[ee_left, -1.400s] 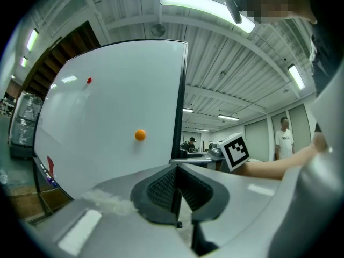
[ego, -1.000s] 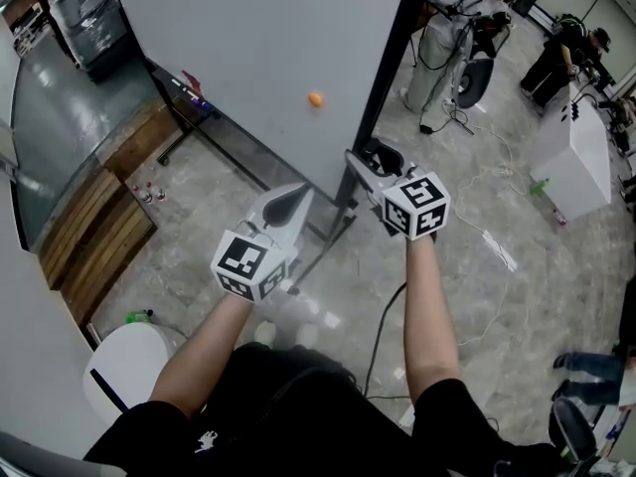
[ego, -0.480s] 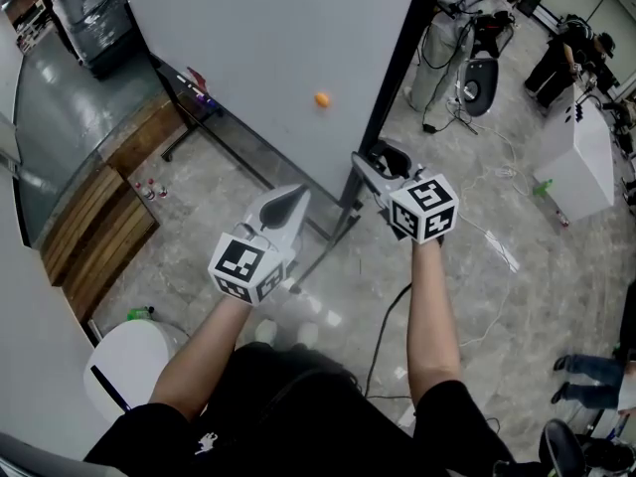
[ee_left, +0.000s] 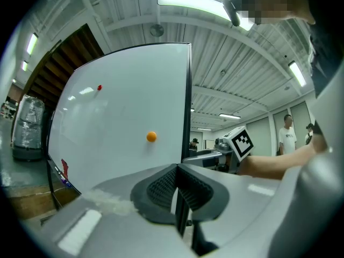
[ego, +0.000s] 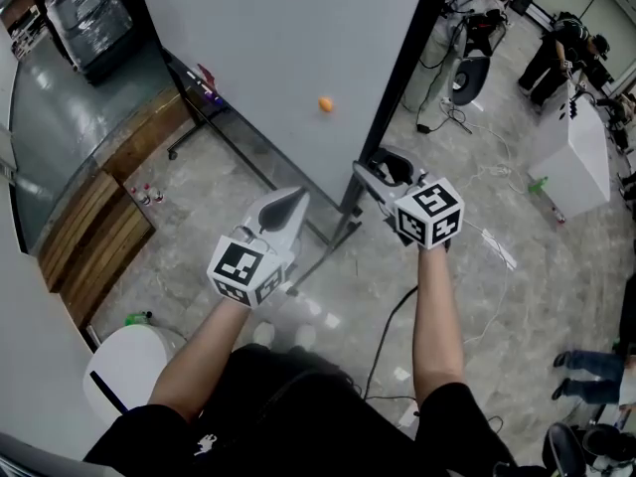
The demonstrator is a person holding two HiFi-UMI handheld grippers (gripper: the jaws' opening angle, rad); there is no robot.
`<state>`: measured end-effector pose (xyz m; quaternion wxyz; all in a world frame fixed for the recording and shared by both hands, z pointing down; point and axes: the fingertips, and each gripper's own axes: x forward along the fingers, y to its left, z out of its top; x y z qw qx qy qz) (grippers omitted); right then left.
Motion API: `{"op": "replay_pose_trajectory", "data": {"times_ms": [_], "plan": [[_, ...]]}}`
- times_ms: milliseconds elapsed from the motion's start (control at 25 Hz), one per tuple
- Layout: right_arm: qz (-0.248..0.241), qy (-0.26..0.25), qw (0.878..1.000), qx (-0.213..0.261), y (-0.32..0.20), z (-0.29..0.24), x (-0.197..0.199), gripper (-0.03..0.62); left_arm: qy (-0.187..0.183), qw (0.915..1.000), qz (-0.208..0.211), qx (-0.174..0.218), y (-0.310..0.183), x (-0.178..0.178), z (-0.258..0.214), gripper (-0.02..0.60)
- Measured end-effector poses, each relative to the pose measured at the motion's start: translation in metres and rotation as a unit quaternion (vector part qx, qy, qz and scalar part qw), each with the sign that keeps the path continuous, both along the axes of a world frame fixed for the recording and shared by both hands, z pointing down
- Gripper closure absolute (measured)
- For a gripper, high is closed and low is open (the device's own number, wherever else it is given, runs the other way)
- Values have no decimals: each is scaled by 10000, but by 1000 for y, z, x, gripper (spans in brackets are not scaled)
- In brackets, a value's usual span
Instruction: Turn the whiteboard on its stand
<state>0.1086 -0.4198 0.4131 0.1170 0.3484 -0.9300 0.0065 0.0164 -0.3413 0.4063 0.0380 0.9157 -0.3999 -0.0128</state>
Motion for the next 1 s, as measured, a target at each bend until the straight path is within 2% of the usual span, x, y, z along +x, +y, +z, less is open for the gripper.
{"op": "replay_pose_trajectory", "data": {"times_ms": [200, 480, 880, 1000], "plan": [[78, 57, 9999, 27, 7, 3, -12, 396, 24, 10000, -16, -17, 1, -21, 6, 578], [215, 237, 9995, -15, 18, 8, -23, 395, 57, 9999, 73, 65, -1, -33, 5, 578], [247, 85, 9997, -35, 36, 1, -29, 394, 82, 9999, 119, 71, 3, -51, -3, 578], [334, 33, 9994, -8, 37, 1, -26, 393, 80, 9997, 193, 83, 6, -46, -2, 578]]}}
